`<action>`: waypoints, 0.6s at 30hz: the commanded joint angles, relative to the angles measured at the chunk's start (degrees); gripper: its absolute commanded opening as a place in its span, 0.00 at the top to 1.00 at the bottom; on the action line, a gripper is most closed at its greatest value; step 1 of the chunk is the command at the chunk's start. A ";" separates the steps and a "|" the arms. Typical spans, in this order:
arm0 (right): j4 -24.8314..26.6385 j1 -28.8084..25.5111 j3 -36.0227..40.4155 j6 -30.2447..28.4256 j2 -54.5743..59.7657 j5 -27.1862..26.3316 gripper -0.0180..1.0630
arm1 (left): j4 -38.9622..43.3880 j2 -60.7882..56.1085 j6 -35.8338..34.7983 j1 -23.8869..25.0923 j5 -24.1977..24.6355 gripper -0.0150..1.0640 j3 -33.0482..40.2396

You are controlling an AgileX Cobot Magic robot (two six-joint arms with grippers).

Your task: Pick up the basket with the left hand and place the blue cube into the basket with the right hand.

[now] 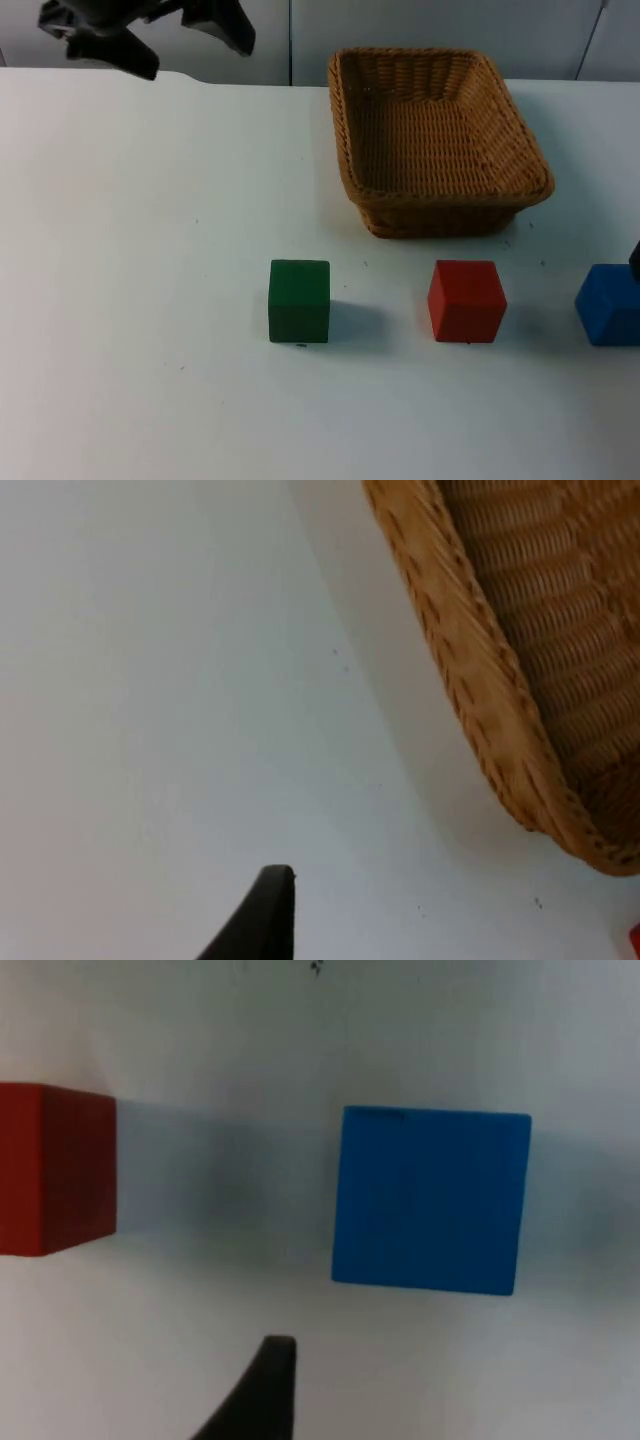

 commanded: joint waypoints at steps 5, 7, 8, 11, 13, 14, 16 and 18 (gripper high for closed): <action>-0.05 0.15 -0.51 -0.04 -0.02 -1.04 0.03 | -1.43 12.05 0.09 -4.83 5.33 0.01 -13.98; -0.05 0.15 -0.51 -0.04 -0.02 -1.04 0.03 | -1.43 14.14 -0.32 -5.63 6.03 0.01 -16.07; -0.05 0.15 -0.51 -0.04 -0.02 -1.04 0.03 | -1.43 15.62 -0.54 -6.20 6.62 0.01 -17.81; -0.05 0.15 -0.51 0.08 -0.02 -1.06 0.03 | -1.43 18.80 -1.07 -7.25 8.00 0.01 -21.74; -0.05 0.15 -0.51 0.08 -0.02 -1.06 0.03 | -1.43 21.62 -2.68 -8.03 9.11 0.02 -24.81; -0.05 0.15 -0.51 0.08 -0.02 -1.06 0.03 | -1.43 22.87 -3.00 -8.38 9.25 0.02 -25.97; -0.05 0.15 -0.51 0.08 -0.02 -1.06 0.03 | -1.55 24.79 -3.00 -9.19 9.14 0.02 -27.35; -0.05 0.15 -0.51 0.08 -0.02 -1.06 0.03 | -1.55 25.48 -3.00 -9.45 9.14 0.02 -28.01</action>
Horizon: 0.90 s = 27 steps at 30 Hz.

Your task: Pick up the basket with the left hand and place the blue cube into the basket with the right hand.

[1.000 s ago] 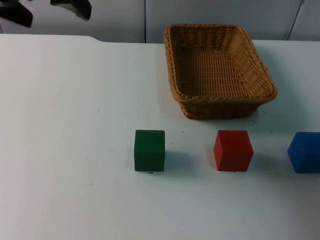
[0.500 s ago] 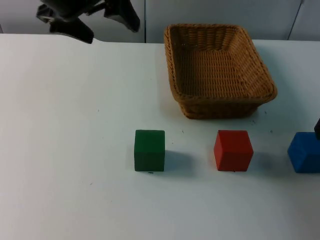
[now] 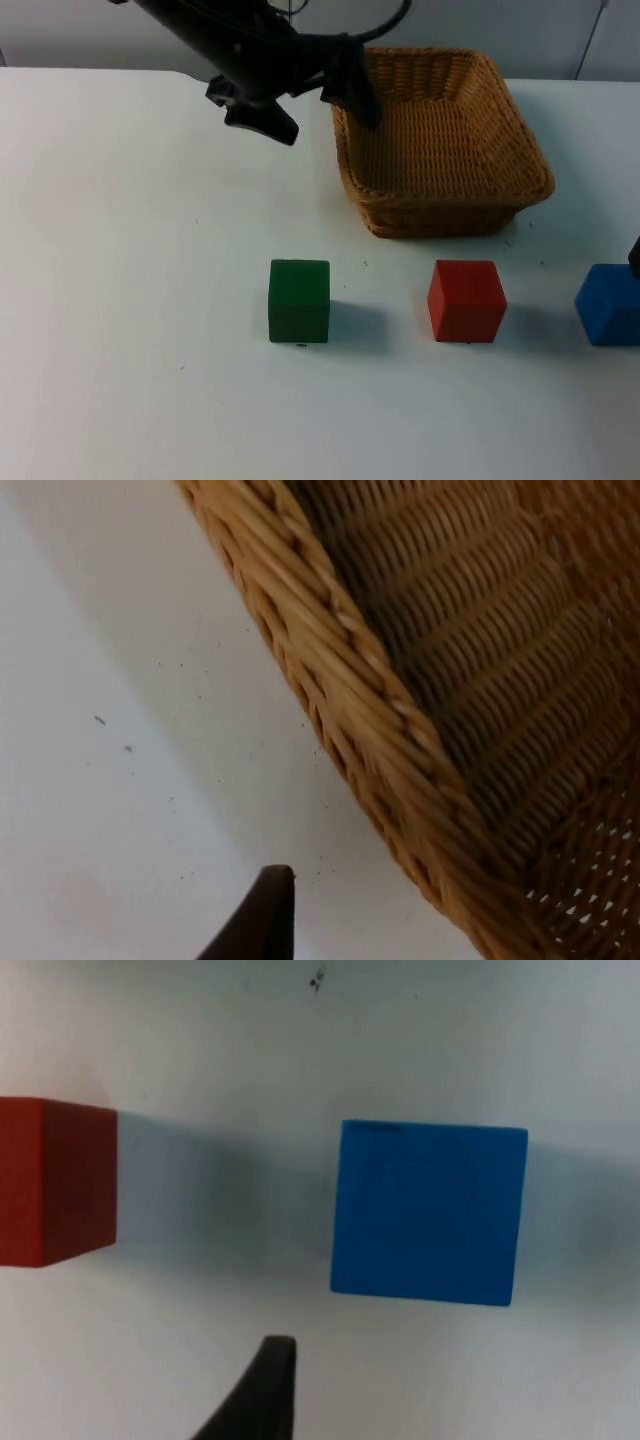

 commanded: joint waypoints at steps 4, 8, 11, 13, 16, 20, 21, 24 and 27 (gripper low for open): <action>-0.05 0.15 -0.37 0.07 -0.02 -0.82 0.03 | -0.90 1.89 -0.54 -1.36 -1.32 0.02 -1.32; -0.05 0.15 -0.37 0.07 -0.02 -0.82 0.03 | -1.08 2.89 -0.54 -2.28 -3.72 0.02 -1.41; -0.05 0.15 -0.37 0.07 -0.02 -1.18 0.03 | -1.18 4.44 -0.54 -3.23 -4.10 0.02 -2.62; -0.05 0.15 -0.37 0.07 -0.02 -1.33 0.03 | -1.85 5.34 -0.54 -3.75 -4.68 0.02 -3.25; -0.05 0.15 -0.37 0.07 -0.02 -1.55 0.03 | -1.92 5.79 -0.54 -3.85 -6.36 0.02 -3.25; -0.05 0.15 -0.37 0.07 -0.02 -2.04 0.03 | -2.54 5.88 -0.54 -3.90 -7.85 0.02 -3.25; -0.05 0.15 -0.37 0.07 -0.02 -2.30 0.03 | -2.63 5.88 -0.54 -3.90 -8.21 0.02 -3.25; -0.05 0.15 -0.37 0.07 -0.02 -2.94 0.03 | -2.63 5.95 -0.54 -4.16 -8.44 0.02 -3.25; -0.05 0.15 -0.37 0.07 -0.02 -3.32 0.03 | -2.63 5.95 -0.54 -5.01 -9.33 0.02 -3.25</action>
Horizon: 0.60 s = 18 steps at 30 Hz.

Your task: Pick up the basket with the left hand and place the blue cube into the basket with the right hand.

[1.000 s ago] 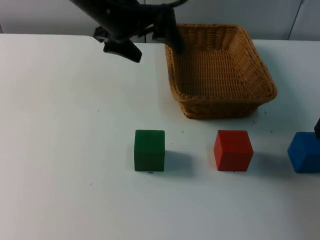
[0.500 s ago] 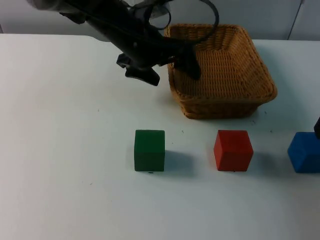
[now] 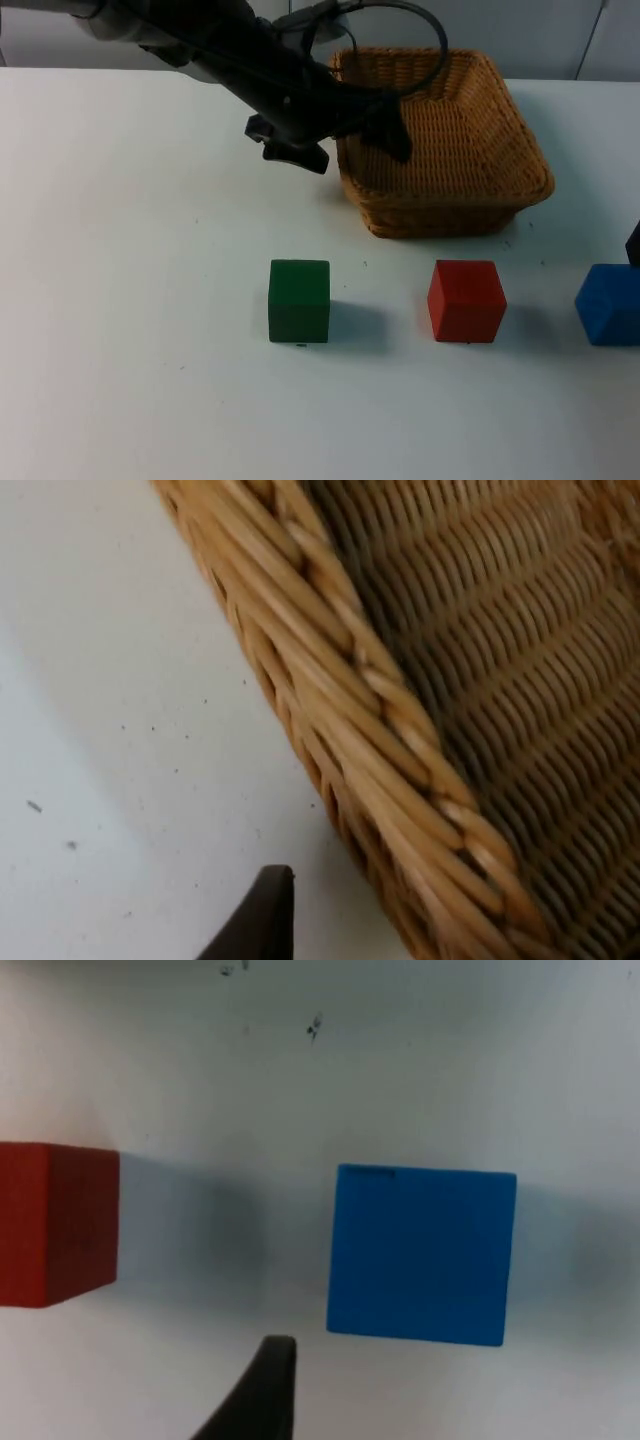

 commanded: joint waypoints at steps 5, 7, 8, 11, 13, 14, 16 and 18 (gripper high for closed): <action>0.09 0.15 -0.37 -0.04 -0.02 -1.41 0.03 | -0.41 -0.09 -0.18 -1.81 -2.53 0.05 -0.31; 0.09 0.15 -0.37 -0.04 -0.02 -1.41 0.03 | -0.41 -0.09 -0.18 -2.04 -2.80 0.15 -0.31; 0.09 0.15 -0.37 -0.04 -0.02 -1.41 0.03 | -0.41 -0.09 -0.18 -2.04 -2.80 0.15 -0.31; 0.09 0.15 -0.37 -0.04 -0.02 -1.41 0.03 | -0.41 -0.09 -1.15 -2.04 -2.91 0.39 -0.31; 0.09 0.15 -0.37 -0.04 -0.02 -1.41 0.03 | -0.41 -0.09 -1.15 -2.04 -3.02 0.43 -0.31; 0.09 0.15 -0.37 -0.04 -0.02 -1.41 0.03 | -0.41 -0.09 -1.15 -2.04 -3.00 0.47 -0.31; 0.09 0.15 -0.37 -0.04 -0.02 -1.41 0.03 | -0.51 -0.09 -1.15 -2.04 -3.40 0.54 -0.31; 0.09 0.15 -0.37 -0.04 -0.02 -1.41 0.03 | -0.64 -0.09 -1.24 -2.04 -3.96 0.57 -0.31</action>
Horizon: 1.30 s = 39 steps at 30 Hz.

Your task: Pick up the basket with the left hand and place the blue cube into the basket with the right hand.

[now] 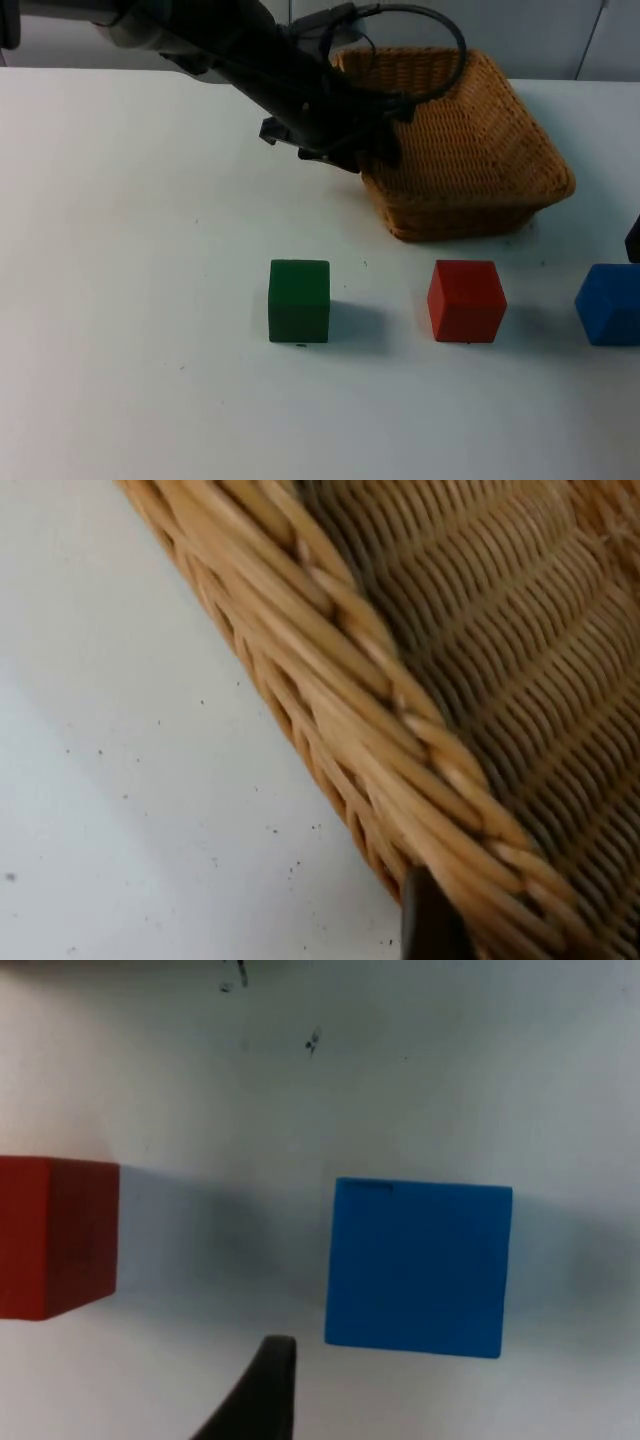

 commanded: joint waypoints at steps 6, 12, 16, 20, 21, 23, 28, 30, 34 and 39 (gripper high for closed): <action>0.09 0.15 -0.37 -0.04 -0.02 -0.76 0.03 | -1.22 -0.41 -1.78 -0.34 -3.13 0.60 -0.19; 0.09 0.15 -0.37 -0.04 -0.02 -0.89 0.03 | -3.36 -0.41 -1.79 -0.60 -5.94 0.70 -0.19; 0.09 0.15 -0.37 -0.04 -0.02 -1.29 0.03 | -3.64 -0.41 -1.79 -1.19 -7.26 0.82 -0.19; 0.09 0.15 -0.37 -0.04 -0.02 -1.56 0.03 | -3.64 -0.41 -1.79 -1.74 -8.10 0.94 -0.19; 0.09 0.15 -0.37 -0.04 -0.02 -1.69 0.03 | -3.64 -0.41 -1.79 -1.95 -8.21 0.98 -0.19; 0.09 0.15 -0.37 -0.04 -0.02 -1.96 0.03 | -3.67 -0.41 -1.79 -2.05 -8.76 0.99 -0.19; 0.09 0.15 -0.37 -0.04 -0.02 -2.24 0.03 | -3.67 -0.41 -5.82 -2.17 -11.19 0.99 -0.19; 0.09 0.15 -0.37 -0.04 -0.02 -2.24 0.03 | -3.67 -0.41 -8.56 -2.17 -13.28 0.99 -0.19; 0.09 0.15 -0.37 -0.04 -0.02 -2.24 0.03 | -3.77 -0.41 -10.83 -2.17 -14.43 0.99 -0.19; 0.09 0.15 -0.37 -0.04 -0.02 -2.24 0.03 | -3.77 -0.82 -15.67 -2.17 -13.01 0.99 -0.19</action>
